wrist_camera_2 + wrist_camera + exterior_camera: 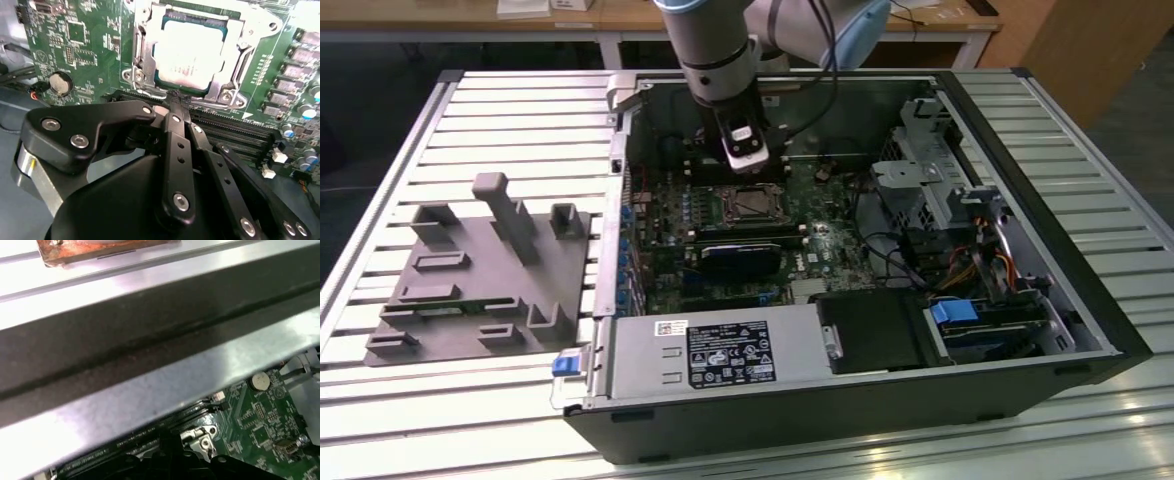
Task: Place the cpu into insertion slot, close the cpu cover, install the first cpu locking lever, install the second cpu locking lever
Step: 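Install the first cpu locking lever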
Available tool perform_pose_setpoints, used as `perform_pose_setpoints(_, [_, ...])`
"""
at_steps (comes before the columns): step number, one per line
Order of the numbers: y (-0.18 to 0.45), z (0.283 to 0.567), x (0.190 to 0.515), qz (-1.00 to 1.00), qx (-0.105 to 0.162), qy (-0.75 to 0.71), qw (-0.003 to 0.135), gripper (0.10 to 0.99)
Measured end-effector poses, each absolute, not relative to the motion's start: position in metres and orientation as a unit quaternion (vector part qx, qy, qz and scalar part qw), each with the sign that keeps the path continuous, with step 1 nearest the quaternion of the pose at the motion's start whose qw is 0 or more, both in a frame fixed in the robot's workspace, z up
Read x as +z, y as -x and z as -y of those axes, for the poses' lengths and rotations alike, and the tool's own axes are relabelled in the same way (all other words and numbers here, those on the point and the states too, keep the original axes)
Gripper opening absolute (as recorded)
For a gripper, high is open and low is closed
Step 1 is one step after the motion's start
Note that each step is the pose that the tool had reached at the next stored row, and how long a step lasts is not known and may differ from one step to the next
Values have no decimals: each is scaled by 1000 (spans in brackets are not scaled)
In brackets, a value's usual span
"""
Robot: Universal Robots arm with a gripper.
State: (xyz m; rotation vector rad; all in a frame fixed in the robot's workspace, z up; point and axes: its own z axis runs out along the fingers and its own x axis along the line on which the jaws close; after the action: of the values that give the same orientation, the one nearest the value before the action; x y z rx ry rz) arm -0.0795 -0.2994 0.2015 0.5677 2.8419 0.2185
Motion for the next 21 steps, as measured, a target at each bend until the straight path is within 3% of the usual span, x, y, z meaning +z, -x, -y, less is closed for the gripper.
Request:
perform_pose_setpoints(11, [79,300,207,-976,13,-188,112,106])
perform_pose_setpoints(21, [72,307,207,-979,6,-188,85,106])
